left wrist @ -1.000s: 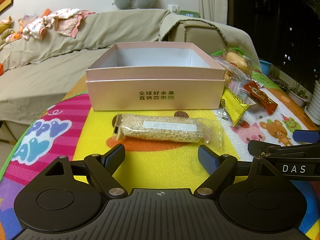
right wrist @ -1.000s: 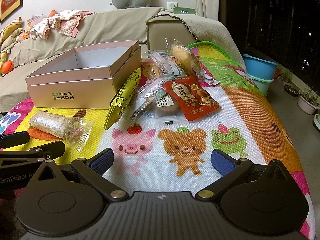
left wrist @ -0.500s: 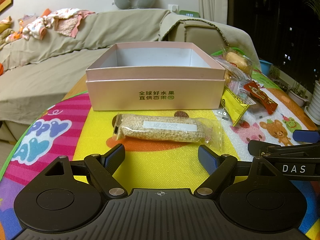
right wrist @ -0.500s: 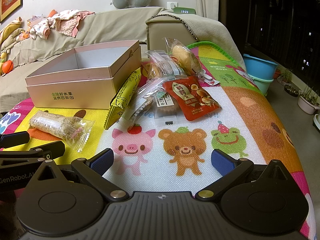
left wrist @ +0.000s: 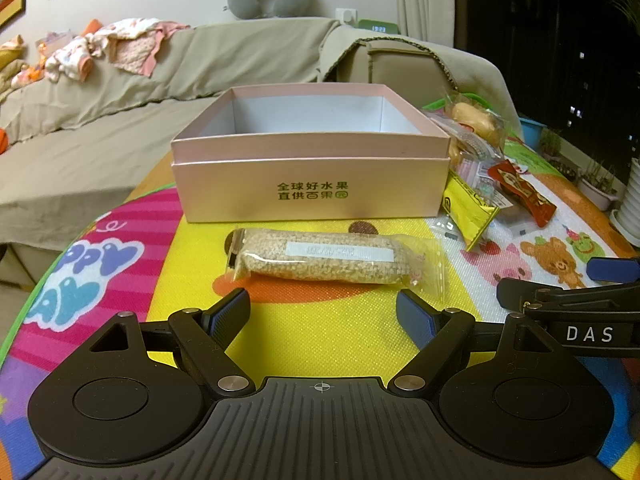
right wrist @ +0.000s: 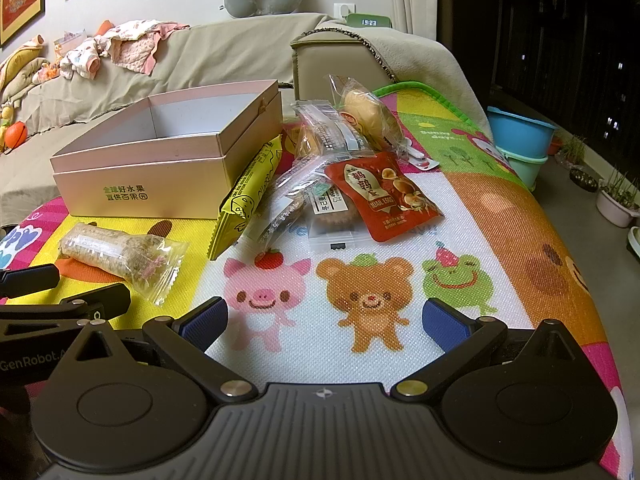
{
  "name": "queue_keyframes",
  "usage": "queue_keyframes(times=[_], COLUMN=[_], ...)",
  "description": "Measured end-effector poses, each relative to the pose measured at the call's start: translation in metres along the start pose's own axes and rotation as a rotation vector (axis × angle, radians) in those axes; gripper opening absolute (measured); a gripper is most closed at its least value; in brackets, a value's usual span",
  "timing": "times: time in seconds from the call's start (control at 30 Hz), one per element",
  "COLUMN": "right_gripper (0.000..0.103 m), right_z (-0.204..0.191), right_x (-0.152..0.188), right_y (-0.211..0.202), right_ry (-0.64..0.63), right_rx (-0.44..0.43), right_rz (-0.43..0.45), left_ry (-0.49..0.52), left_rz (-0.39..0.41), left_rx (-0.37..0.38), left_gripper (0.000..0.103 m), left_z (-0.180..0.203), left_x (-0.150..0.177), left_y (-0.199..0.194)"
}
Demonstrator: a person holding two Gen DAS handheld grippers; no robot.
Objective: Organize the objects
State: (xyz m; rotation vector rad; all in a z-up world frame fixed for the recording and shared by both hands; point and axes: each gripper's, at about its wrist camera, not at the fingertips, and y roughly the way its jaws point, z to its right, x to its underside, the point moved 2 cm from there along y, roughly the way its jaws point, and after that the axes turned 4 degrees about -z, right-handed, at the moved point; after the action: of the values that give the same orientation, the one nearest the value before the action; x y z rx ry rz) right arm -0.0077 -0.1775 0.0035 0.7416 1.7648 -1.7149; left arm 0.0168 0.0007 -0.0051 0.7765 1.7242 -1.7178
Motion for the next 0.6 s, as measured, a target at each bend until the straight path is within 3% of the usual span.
queue_keyframes(times=[0.23, 0.6], right_gripper=[0.103, 0.103], right_z=[0.006, 0.004], right_x=[-0.008, -0.010], right_y=[0.001, 0.003], right_ry=[-0.038, -0.057], right_rx=[-0.046, -0.043], right_rz=[-0.085, -0.118], left_ry=[-0.032, -0.280], left_rz=[-0.010, -0.150], left_rx=[0.017, 0.131], left_gripper=[0.082, 0.078], left_z=[-0.007, -0.025], left_x=[-0.001, -0.043], left_y=[-0.001, 0.010])
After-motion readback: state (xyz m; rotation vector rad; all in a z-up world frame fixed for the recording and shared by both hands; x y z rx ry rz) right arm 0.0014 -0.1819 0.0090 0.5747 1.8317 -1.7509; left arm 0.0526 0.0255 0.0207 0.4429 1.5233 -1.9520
